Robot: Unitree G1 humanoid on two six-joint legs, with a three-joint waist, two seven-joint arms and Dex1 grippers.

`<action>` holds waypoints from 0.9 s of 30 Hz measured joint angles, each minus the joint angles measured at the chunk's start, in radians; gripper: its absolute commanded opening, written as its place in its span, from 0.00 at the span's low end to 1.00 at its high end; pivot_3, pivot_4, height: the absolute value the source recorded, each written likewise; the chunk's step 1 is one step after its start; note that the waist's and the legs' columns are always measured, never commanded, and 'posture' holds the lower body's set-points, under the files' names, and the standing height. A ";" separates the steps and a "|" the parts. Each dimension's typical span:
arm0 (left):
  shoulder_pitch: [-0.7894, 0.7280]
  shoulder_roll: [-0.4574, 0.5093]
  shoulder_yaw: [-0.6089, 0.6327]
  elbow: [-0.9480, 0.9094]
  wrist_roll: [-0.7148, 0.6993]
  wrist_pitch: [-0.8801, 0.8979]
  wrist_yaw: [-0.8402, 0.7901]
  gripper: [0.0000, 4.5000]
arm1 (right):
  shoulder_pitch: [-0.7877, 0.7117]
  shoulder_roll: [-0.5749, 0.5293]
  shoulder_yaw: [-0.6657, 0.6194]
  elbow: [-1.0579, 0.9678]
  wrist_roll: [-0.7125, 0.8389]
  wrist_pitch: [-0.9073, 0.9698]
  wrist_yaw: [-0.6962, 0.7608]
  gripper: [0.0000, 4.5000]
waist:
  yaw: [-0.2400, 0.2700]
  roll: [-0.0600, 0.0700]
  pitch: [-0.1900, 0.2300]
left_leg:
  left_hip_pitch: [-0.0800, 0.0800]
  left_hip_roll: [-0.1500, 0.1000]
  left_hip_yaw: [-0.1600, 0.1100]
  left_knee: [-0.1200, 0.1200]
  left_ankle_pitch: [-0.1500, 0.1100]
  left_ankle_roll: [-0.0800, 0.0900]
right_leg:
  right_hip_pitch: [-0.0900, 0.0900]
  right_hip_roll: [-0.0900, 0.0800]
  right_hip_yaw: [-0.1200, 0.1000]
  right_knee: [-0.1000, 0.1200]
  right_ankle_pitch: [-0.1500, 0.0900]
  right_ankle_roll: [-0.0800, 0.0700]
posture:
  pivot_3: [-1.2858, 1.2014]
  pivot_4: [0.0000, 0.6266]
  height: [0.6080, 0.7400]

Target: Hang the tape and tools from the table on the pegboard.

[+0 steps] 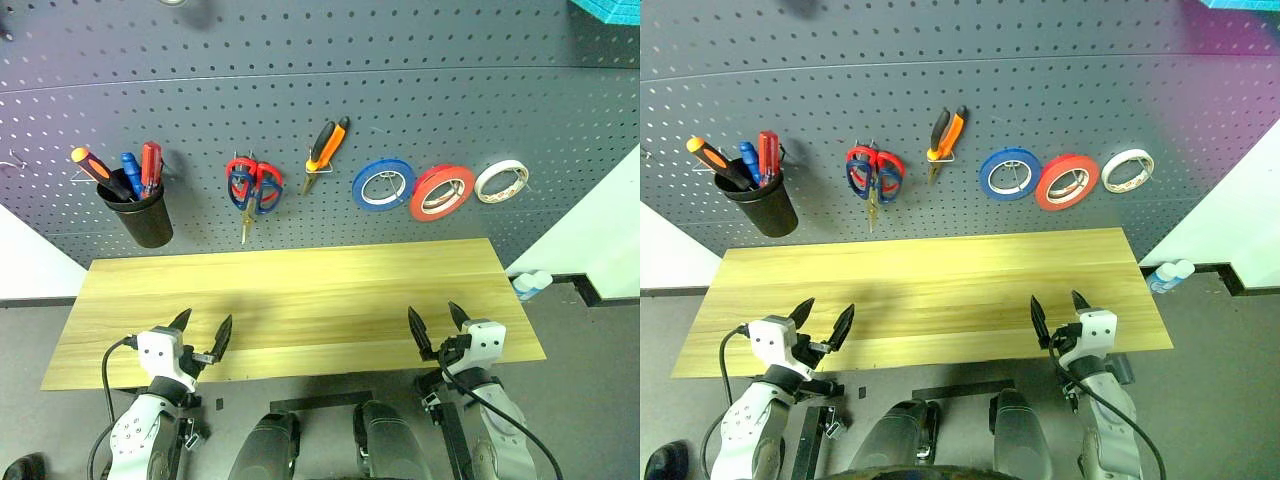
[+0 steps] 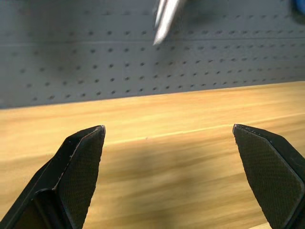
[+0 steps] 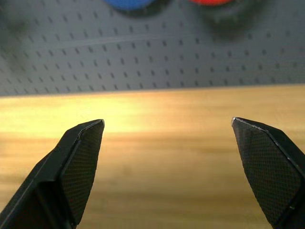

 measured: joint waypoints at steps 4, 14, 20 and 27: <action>0.001 -0.005 0.018 0.036 0.000 -0.004 0.008 1.00 | 0.027 -0.005 0.003 -0.009 -0.041 0.046 -0.072 1.00 | 0.000 0.001 -0.004 | 0.000 0.000 0.000 0.000 0.000 0.000 | 0.000 0.000 0.000 0.000 -0.002 -0.001 | 0.49 0.23 1.00; -0.006 -0.039 0.023 0.087 -0.003 -0.006 -0.002 1.00 | 0.003 -0.009 0.035 -0.025 -0.062 0.071 -0.111 1.00 | -0.002 0.000 -0.016 | 0.000 0.000 0.000 0.000 0.000 0.000 | 0.002 0.000 0.000 -0.002 -0.004 0.003 | 0.49 0.21 1.00; -0.014 -0.040 0.016 0.101 -0.002 -0.006 -0.023 1.00 | -0.018 -0.010 0.054 -0.029 -0.064 0.067 -0.110 1.00 | -0.001 0.001 -0.017 | 0.000 0.000 -0.001 0.000 0.000 0.001 | 0.002 0.000 -0.001 -0.003 -0.004 0.003 | 0.48 0.21 1.00; -0.036 -0.040 0.015 0.133 -0.003 -0.004 -0.044 1.00 | -0.033 -0.011 0.053 -0.029 -0.062 0.061 -0.110 1.00 | -0.003 0.001 -0.018 | 0.000 0.000 -0.001 0.000 0.000 0.001 | 0.002 0.000 -0.001 -0.004 -0.004 0.003 | 0.48 0.20 1.00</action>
